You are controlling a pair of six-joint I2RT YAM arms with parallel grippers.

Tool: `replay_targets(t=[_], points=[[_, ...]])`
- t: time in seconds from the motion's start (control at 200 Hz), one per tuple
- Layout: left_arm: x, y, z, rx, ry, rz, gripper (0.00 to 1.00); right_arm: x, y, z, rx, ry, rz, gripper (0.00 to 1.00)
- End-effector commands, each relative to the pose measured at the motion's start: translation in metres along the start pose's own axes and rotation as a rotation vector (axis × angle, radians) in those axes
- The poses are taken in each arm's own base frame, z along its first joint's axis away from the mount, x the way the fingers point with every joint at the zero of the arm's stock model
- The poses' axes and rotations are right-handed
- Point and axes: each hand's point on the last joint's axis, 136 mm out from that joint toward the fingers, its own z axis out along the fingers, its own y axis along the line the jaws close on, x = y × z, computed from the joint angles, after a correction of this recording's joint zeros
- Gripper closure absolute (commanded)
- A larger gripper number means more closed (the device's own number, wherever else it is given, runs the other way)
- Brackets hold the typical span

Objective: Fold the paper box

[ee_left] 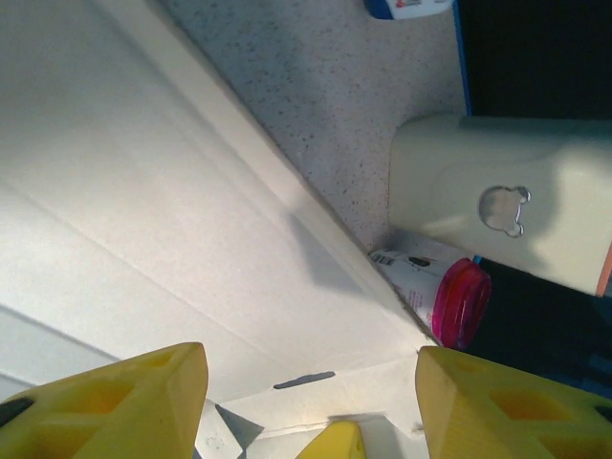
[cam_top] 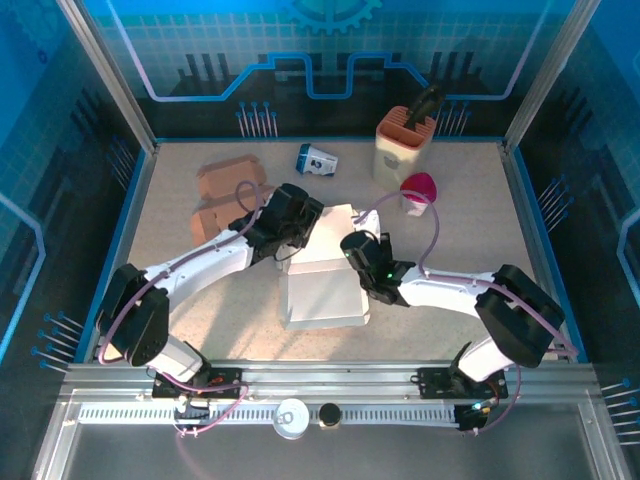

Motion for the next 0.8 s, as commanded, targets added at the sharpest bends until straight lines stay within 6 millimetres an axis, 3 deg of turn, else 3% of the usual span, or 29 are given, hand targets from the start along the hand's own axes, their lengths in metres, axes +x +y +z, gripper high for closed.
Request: replay_targets(t=[0.0, 0.295, 0.79], points=[[-0.012, -0.007, 0.002, 0.053, -0.052, -0.118, 0.40, -0.031, 0.007, -0.010, -0.002, -0.168, 0.068, 1.00], [-0.027, -0.012, 0.017, 0.072, -0.065, -0.210, 0.42, -0.027, 0.012, -0.015, -0.018, -0.202, 0.050, 1.00], [-0.032, 0.007, 0.023, 0.057, -0.089, -0.236, 0.89, -0.015, 0.019, -0.011, -0.051, -0.182, 0.044, 1.00]])
